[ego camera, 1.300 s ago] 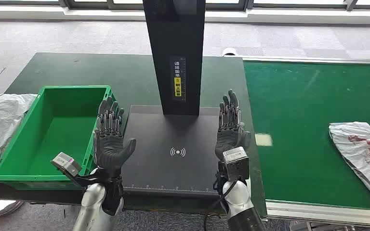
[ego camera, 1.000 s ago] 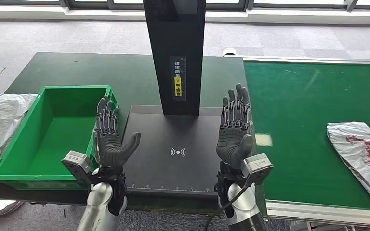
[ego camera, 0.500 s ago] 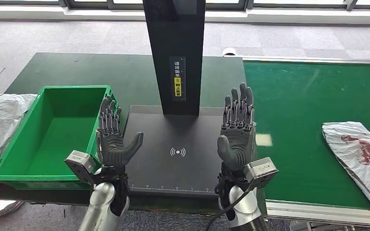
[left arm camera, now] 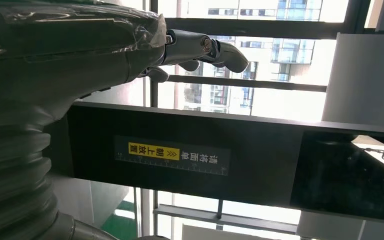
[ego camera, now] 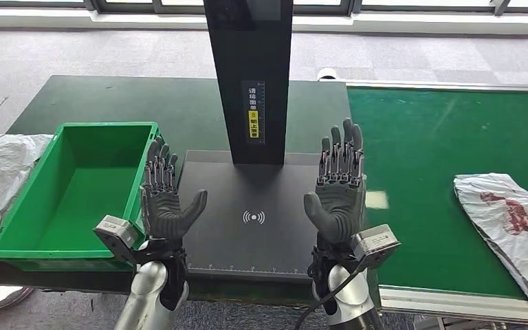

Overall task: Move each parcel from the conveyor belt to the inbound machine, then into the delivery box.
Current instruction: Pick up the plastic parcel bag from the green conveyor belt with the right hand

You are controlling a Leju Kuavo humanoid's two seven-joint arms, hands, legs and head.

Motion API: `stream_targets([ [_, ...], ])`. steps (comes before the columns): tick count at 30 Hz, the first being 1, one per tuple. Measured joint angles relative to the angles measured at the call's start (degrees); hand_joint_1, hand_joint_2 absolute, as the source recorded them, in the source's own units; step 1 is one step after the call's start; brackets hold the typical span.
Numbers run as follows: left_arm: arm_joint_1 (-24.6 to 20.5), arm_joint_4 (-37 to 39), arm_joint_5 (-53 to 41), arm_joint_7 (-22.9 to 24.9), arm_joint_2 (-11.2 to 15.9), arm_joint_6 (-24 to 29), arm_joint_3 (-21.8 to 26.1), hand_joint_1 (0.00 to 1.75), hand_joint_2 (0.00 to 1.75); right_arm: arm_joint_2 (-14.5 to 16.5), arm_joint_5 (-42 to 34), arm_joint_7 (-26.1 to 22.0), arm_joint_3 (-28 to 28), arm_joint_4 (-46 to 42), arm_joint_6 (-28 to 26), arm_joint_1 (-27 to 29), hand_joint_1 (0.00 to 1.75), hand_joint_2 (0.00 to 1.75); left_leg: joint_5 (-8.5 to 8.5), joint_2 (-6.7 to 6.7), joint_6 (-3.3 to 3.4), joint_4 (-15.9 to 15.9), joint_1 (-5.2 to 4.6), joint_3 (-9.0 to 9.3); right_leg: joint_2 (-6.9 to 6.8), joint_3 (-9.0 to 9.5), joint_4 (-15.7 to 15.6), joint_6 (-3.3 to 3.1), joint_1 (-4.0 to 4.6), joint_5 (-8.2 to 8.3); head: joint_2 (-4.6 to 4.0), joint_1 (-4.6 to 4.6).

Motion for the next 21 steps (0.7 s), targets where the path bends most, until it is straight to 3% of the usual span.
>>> stream_targets([
  [21,0.3,0.0,2.0,0.0,0.4,1.2,-1.9,0.0,1.75,0.0,0.5,0.0,0.0,0.0,-0.1,0.0,0.0,1.75,0.0,0.0,0.0,0.0,0.0,0.0,0.0,0.0,0.0,0.0,0.0,0.0,-0.01,0.0],
])
